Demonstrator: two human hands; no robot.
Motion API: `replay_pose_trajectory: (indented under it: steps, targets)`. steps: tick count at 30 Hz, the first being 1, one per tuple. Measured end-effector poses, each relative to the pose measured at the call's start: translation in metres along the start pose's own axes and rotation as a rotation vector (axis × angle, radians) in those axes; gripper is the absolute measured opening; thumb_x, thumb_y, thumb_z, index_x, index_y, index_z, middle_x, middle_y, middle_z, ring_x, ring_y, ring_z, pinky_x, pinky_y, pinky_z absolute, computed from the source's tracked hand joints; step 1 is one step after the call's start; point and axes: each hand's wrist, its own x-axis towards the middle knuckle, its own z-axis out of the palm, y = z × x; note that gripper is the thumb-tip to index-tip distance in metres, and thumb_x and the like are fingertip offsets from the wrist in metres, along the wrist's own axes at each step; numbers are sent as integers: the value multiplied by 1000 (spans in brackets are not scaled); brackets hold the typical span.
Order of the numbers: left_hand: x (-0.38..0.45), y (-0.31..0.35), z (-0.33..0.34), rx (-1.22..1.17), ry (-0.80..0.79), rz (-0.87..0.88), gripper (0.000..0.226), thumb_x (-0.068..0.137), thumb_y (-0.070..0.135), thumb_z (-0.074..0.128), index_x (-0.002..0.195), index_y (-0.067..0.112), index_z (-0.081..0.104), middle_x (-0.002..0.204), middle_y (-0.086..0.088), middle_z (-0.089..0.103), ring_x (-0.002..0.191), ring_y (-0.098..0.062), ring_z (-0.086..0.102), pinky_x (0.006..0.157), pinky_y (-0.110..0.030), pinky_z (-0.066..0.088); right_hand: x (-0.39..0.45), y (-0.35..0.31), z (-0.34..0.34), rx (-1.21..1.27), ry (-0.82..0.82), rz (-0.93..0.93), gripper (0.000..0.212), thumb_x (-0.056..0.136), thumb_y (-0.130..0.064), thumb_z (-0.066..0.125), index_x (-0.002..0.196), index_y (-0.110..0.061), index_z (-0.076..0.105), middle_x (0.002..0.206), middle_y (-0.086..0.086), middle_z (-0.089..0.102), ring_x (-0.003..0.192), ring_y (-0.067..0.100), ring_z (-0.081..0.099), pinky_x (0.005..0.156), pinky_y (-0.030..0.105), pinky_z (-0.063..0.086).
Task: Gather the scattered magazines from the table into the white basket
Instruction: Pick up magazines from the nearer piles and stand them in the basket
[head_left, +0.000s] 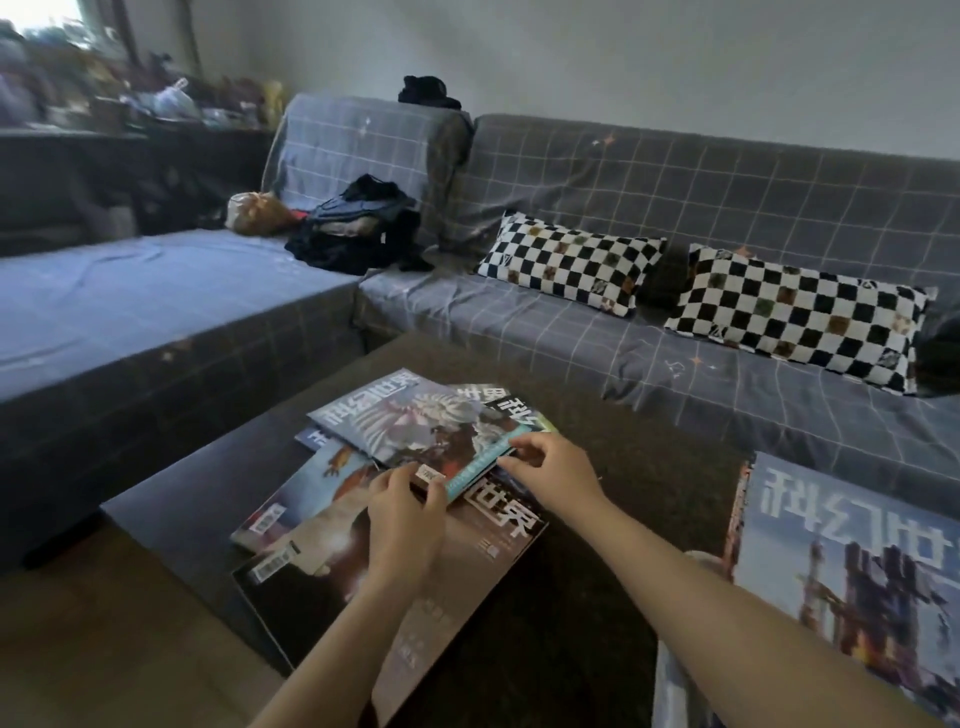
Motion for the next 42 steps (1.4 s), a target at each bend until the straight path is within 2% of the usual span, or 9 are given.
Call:
replay_pose_trajectory:
  steps: [6, 15, 20, 23, 28, 32, 35, 39, 42]
  targets:
    - [28, -4, 5, 47, 96, -45, 49, 93, 35, 58, 136, 15, 46, 139, -11, 45, 123, -23, 47, 94, -32, 45, 56, 14, 28, -279, -103, -9, 70, 80, -57, 61, 139, -25, 43, 149, 8, 34, 138, 26, 28, 109, 39, 26]
    - [46, -10, 10, 79, 202, -34, 77, 81, 34, 73, 144, 18, 34, 142, -12, 40, 129, -27, 41, 104, -42, 38, 88, 15, 38, -373, -135, 162, 90, 66, -72, 62, 128, -8, 48, 135, 15, 46, 121, 30, 46, 93, 35, 40]
    - [45, -19, 4, -271, 131, -131, 67, 85, 20, 70, 142, 16, 36, 130, -8, 59, 112, -18, 61, 87, -37, 55, 73, 11, 31, -178, -181, 310, 52, 72, -55, 71, 92, -9, 59, 81, 2, 58, 70, 15, 53, 53, 27, 37]
    - [35, -20, -5, -328, 69, -121, 41, 84, 17, 71, 122, 19, 56, 110, -1, 69, 92, -9, 67, 68, -22, 53, 58, 10, 25, 82, -162, 443, 49, 77, -38, 73, 110, -5, 57, 102, 10, 63, 83, 22, 58, 62, 30, 46]
    - [3, -7, -25, -504, 16, -114, 45, 85, 15, 71, 125, 16, 50, 114, -1, 66, 102, -19, 66, 91, -45, 54, 19, -8, 6, 201, -51, 370, 46, 81, -25, 71, 117, -7, 47, 115, 13, 60, 101, 29, 61, 86, 42, 52]
    - [-29, 9, -42, -546, -8, -7, 51, 85, 17, 70, 130, 19, 48, 117, -3, 65, 100, -20, 67, 89, -46, 55, -24, -19, -17, 365, 85, 293, 35, 82, -24, 70, 107, -18, 46, 103, 6, 59, 90, 24, 64, 79, 43, 56]
    - [-50, 23, -53, -543, -32, 112, 50, 85, 15, 70, 129, 21, 48, 119, -6, 64, 102, -22, 67, 87, -45, 56, -62, -23, -42, 534, 118, 211, 32, 83, -19, 68, 109, -19, 50, 99, 1, 60, 79, 14, 63, 58, 24, 51]
    - [-75, 43, -62, -533, -120, 205, 51, 83, 19, 72, 128, 26, 48, 118, -4, 65, 99, -17, 68, 76, -30, 59, -110, -18, -77, 839, 45, 189, 35, 84, -4, 63, 115, -15, 52, 100, 7, 63, 80, 19, 64, 60, 27, 51]
    - [-97, 58, -58, -524, -211, 248, 59, 83, 16, 72, 135, 19, 45, 121, -6, 64, 107, -20, 65, 87, -41, 56, -139, -8, -101, 991, 41, 137, 39, 84, 5, 57, 116, -16, 54, 100, 8, 65, 83, 20, 66, 65, 30, 52]
